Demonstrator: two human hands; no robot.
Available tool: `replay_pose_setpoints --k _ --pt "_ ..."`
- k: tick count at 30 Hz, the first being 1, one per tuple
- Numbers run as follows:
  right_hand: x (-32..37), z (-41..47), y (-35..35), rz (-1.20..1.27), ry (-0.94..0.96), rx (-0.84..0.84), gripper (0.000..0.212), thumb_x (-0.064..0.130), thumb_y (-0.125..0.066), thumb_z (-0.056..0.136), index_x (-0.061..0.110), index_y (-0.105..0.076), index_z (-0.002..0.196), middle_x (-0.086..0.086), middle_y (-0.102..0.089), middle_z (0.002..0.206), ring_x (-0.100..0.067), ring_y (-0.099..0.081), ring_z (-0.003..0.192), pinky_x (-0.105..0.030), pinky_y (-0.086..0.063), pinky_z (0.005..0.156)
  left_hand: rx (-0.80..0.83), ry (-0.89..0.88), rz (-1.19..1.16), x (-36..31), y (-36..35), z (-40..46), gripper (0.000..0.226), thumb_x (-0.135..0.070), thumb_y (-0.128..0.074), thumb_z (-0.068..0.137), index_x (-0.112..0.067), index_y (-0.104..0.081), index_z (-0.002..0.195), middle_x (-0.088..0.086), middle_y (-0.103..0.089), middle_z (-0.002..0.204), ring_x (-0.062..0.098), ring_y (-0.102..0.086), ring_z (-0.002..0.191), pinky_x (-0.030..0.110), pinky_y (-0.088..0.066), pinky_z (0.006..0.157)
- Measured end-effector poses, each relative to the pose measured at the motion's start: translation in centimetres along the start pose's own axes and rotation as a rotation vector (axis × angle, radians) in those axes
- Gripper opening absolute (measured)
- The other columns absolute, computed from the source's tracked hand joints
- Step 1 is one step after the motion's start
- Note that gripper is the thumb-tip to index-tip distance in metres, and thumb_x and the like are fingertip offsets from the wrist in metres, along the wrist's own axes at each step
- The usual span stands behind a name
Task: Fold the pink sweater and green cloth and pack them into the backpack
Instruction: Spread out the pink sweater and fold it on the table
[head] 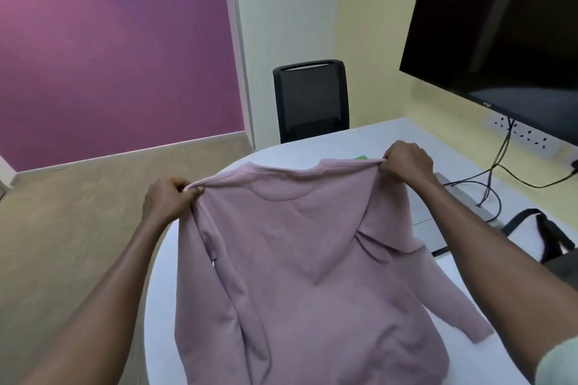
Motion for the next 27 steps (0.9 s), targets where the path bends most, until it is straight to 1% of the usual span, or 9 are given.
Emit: replay_pose_setpoints --k 3,6,8,10,13,16,20,24,27 --pt "1.9 2.2 -3.2 0.127 -0.134 0.125 0.006 0.01 -0.059 0.065 0.01 -0.059 0.071 -0.013 -0.064 0.079 -0.031 -0.06 0.07 -0.028 -0.045 0.059 0.149 0.039 0.042 2.7 -1.8 3.0 0.012 -0.037 -0.076 0.08 -0.025 -0.078 0.079 -0.001 -0.068 0.067 0.022 -0.062 0.071 0.029 -0.038 0.056" --pt "3.3 4.9 -6.0 0.356 -0.218 0.155 0.012 0.008 -0.059 0.062 0.002 -0.066 0.07 -0.014 -0.073 0.077 -0.03 -0.071 0.073 -0.032 -0.057 0.066 0.164 0.072 0.058 4.4 -3.7 5.8 0.012 -0.035 -0.075 0.082 -0.024 -0.079 0.084 -0.002 -0.068 0.069 0.024 -0.063 0.075 0.03 -0.037 0.058" --pt "4.3 6.1 -7.7 0.597 -0.189 0.182 0.032 0.007 -0.063 0.073 0.004 -0.072 0.103 -0.009 -0.073 0.104 -0.026 -0.069 0.098 -0.036 -0.057 0.082 0.078 0.123 0.021 5.2 -5.3 7.5 0.017 -0.029 -0.071 0.086 -0.018 -0.078 0.097 0.006 -0.073 0.085 0.029 -0.064 0.086 0.033 -0.044 0.069" --pt "5.8 5.4 -8.9 0.83 -0.108 0.336 0.066 0.003 -0.063 0.085 0.023 -0.046 0.145 0.001 -0.051 0.137 -0.018 -0.05 0.128 -0.035 -0.048 0.089 0.023 0.203 -0.103 5.9 -7.1 8.4 0.037 -0.024 -0.069 0.088 -0.011 -0.067 0.122 0.015 -0.069 0.118 0.034 -0.062 0.11 0.039 -0.047 0.092" --pt "6.9 3.5 -11.8 0.848 -0.022 0.498 0.083 -0.007 -0.057 0.089 0.031 -0.024 0.155 -0.01 -0.035 0.154 -0.021 -0.035 0.142 -0.031 -0.044 0.084 0.088 0.265 -0.182 5.9 -10.1 7.8 0.051 -0.021 -0.067 0.091 -0.002 -0.053 0.137 0.02 -0.056 0.137 0.036 -0.053 0.126 0.042 -0.041 0.107" --pt "6.5 1.4 -14.5 0.721 -0.03 0.575 0.076 -0.004 -0.057 0.09 0.024 -0.028 0.154 -0.016 -0.042 0.149 -0.025 -0.045 0.133 -0.032 -0.045 0.082 0.145 0.244 -0.235 4.8 -13.1 5.2 0.04 -0.016 -0.063 0.093 -0.001 -0.059 0.13 0.017 -0.06 0.134 0.032 -0.055 0.124 0.037 -0.039 0.105" --pt "4.5 -1.3 -16.1 0.658 -0.099 0.632 0.059 -0.001 -0.054 0.091 0.015 -0.042 0.147 -0.009 -0.06 0.113 -0.024 -0.059 0.098 -0.031 -0.053 0.073 0.236 0.275 -0.313 4.2 -16.1 0.5 0.033 -0.014 -0.062 0.094 -0.002 -0.064 0.125 0.015 -0.064 0.13 0.029 -0.058 0.121 0.036 -0.04 0.106" --pt "1.5 -4.1 -16.6 0.572 -0.094 0.648 0.047 0.003 -0.057 0.088 0.008 -0.057 0.135 -0.01 -0.062 0.13 -0.018 -0.058 0.101 -0.021 -0.044 0.069 0.296 0.249 -0.307 3.8 -17.8 -4.5 0.03 -0.016 -0.066 0.092 -0.003 -0.068 0.119 0.015 -0.068 0.123 0.028 -0.061 0.116 0.035 -0.044 0.103" --pt "-0.7 -6.6 -16.4 0.556 -0.113 0.648 0.036 0.005 -0.058 0.087 0.009 -0.065 0.122 -0.008 -0.066 0.108 -0.018 -0.057 0.08 -0.024 -0.044 0.068 0.326 0.249 -0.307 3.2 -18.3 -8.1 0.028 -0.016 -0.067 0.091 -0.003 -0.069 0.116 0.015 -0.069 0.12 0.027 -0.064 0.113 0.033 -0.045 0.1"
Point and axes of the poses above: each hand's wrist, its own z-axis towards the middle knuckle, its own y-axis out of the back of the hand, x = y × z, the point moved 1 cm from there along z, towards the middle knuckle
